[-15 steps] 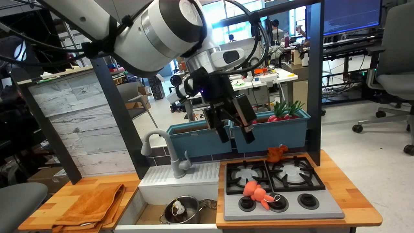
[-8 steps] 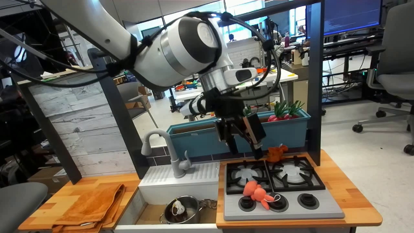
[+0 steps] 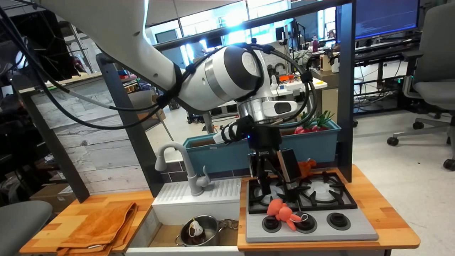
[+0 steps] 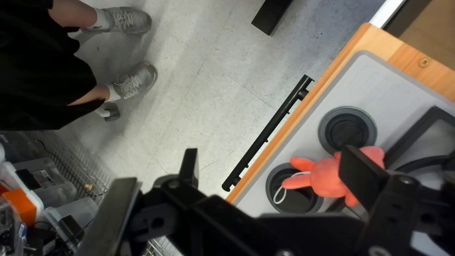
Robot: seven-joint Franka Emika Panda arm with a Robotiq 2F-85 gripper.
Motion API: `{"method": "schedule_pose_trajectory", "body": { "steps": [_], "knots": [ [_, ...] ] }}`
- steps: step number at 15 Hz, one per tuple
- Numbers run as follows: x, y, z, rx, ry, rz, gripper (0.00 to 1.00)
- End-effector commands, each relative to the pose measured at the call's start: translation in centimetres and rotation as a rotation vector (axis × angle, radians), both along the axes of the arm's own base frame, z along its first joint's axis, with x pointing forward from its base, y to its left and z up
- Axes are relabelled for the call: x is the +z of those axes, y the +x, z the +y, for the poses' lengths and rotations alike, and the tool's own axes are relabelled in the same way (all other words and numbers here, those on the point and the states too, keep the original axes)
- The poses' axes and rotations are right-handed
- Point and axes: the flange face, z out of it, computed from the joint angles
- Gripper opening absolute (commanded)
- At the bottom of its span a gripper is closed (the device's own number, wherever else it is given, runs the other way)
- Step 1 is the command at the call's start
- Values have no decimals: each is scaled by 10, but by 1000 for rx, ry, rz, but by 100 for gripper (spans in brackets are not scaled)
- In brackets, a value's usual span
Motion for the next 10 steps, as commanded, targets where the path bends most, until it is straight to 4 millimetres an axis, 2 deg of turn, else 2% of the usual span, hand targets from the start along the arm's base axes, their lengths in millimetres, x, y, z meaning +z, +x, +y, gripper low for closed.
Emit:
{"method": "schedule_pose_trajectory", "body": {
  "steps": [1, 4, 8, 10],
  "knots": [
    [1, 2, 0, 0, -2, -2, 100],
    [-9, 8, -6, 151, -2, -155, 100],
    [-15, -4, -18, 300, 43, -306, 100],
    [-19, -9, -24, 343, 101, -320, 100]
  ]
}}
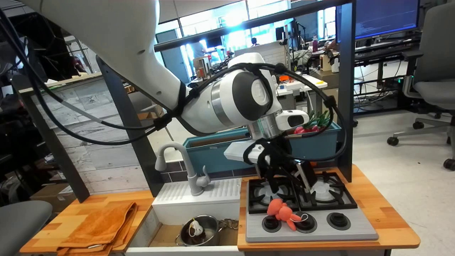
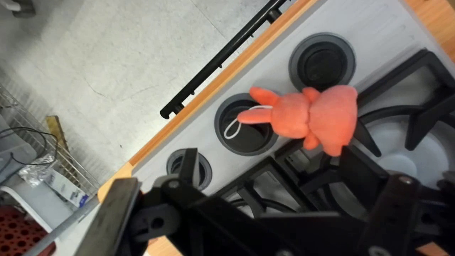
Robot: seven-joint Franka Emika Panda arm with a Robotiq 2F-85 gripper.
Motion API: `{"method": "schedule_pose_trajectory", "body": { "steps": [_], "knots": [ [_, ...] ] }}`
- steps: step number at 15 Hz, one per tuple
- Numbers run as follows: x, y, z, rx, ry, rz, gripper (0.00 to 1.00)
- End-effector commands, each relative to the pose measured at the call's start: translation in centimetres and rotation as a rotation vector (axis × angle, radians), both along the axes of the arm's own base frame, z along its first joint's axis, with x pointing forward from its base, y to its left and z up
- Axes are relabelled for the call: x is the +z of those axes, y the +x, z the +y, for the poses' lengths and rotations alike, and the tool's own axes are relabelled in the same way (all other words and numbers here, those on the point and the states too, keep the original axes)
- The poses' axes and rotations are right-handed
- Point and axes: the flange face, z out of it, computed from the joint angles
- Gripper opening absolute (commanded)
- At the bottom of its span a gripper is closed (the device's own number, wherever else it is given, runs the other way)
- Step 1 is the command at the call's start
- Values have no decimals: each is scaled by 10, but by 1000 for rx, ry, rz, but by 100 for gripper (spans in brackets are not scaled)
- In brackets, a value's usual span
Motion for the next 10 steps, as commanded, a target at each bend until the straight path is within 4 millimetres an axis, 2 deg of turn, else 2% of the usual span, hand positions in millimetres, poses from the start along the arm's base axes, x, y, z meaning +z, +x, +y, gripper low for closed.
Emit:
{"method": "schedule_pose_trajectory", "body": {
  "steps": [1, 2, 5, 10],
  "knots": [
    [6, -10, -9, 69, 112, -4, 100],
    [-4, -7, -7, 44, 47, -5, 100],
    [-5, -11, -14, 60, 73, -6, 100],
    [-29, 8, 18, 58, 12, 18, 100]
  ]
}}
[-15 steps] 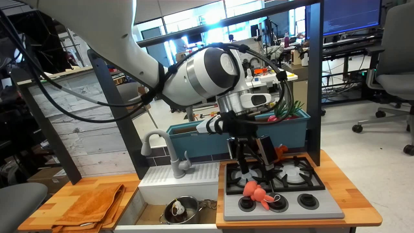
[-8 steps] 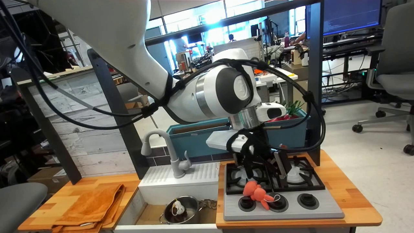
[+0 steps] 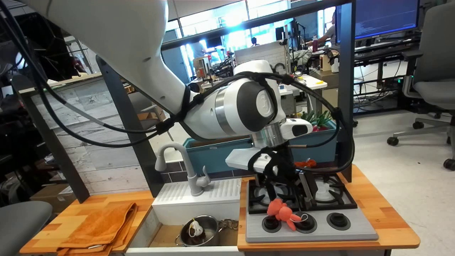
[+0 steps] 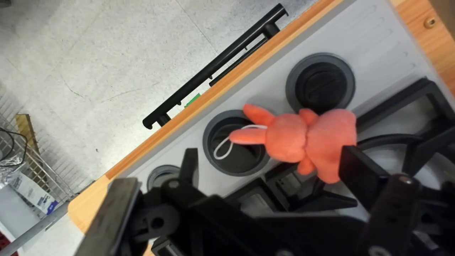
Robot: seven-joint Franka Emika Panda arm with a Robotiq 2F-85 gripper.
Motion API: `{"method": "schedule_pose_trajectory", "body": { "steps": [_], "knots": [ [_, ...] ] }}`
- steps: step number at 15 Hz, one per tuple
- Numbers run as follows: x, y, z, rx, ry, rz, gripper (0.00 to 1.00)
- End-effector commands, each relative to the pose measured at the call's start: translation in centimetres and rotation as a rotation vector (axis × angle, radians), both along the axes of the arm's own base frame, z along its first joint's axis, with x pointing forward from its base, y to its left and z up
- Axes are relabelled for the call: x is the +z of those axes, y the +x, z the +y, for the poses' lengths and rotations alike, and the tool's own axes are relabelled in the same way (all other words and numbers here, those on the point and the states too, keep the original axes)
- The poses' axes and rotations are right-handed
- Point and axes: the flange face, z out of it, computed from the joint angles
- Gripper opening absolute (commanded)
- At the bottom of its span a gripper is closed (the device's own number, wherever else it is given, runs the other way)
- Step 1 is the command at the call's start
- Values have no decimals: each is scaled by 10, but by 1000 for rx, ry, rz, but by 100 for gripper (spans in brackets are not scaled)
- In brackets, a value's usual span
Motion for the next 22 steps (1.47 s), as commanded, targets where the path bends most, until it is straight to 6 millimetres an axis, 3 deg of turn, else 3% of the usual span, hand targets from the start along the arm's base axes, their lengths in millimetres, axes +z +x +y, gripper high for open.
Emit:
{"method": "schedule_pose_trajectory", "body": {
  "steps": [1, 2, 3, 4, 9, 12, 14, 18, 22],
  "knots": [
    [-17, 19, 25, 1, -54, 18, 100],
    [-20, 23, 31, 2, -57, 26, 100],
    [-24, 25, 36, 7, -61, 37, 75],
    [-26, 28, 39, 6, -66, 40, 74],
    [-32, 32, 32, -8, -87, 64, 34],
    [-25, 32, 36, 23, -79, 66, 14],
    [-9, 25, 44, 94, -66, 30, 1],
    [15, 5, 43, 292, -79, -98, 2],
    [32, -17, 57, 476, -49, -217, 2]
  ]
}}
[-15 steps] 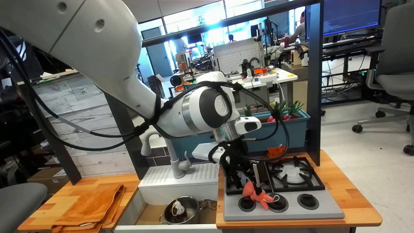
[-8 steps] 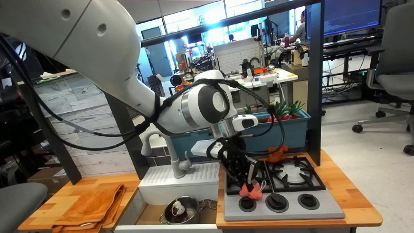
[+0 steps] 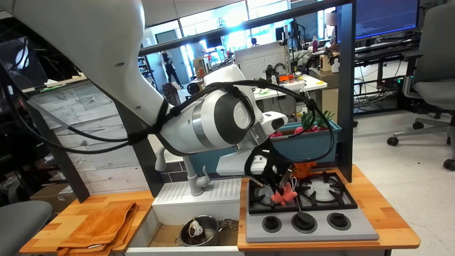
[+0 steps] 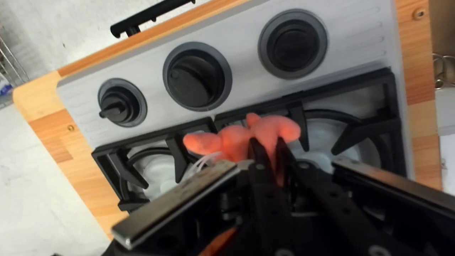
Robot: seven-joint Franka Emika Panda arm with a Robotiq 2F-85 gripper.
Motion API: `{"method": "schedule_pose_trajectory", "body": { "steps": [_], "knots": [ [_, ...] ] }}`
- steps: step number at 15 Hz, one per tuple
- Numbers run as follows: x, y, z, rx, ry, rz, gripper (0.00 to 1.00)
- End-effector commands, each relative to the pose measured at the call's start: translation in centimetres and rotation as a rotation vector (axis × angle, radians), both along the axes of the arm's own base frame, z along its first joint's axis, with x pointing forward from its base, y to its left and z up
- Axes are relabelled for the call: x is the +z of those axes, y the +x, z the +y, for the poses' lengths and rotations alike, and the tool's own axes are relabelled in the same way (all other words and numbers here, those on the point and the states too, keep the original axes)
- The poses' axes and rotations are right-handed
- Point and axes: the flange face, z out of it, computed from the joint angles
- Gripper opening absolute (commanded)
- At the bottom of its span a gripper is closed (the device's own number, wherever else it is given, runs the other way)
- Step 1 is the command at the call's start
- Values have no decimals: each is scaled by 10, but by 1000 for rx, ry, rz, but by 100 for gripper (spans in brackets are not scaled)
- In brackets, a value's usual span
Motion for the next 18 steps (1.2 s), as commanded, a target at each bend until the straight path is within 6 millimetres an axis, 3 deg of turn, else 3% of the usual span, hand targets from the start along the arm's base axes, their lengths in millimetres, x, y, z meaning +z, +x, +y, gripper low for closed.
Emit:
{"method": "schedule_pose_trajectory", "body": {
  "steps": [1, 4, 6, 10, 15, 18],
  "knots": [
    [29, -29, 23, 169, 67, -78, 2],
    [51, -52, 48, 279, 175, -58, 2],
    [57, -52, 64, 309, 262, 21, 2],
    [52, -28, 117, 242, 261, 206, 2],
    [24, 8, 217, 189, 160, 272, 2],
    [4, 25, 250, 148, 115, 306, 2]
  ]
}}
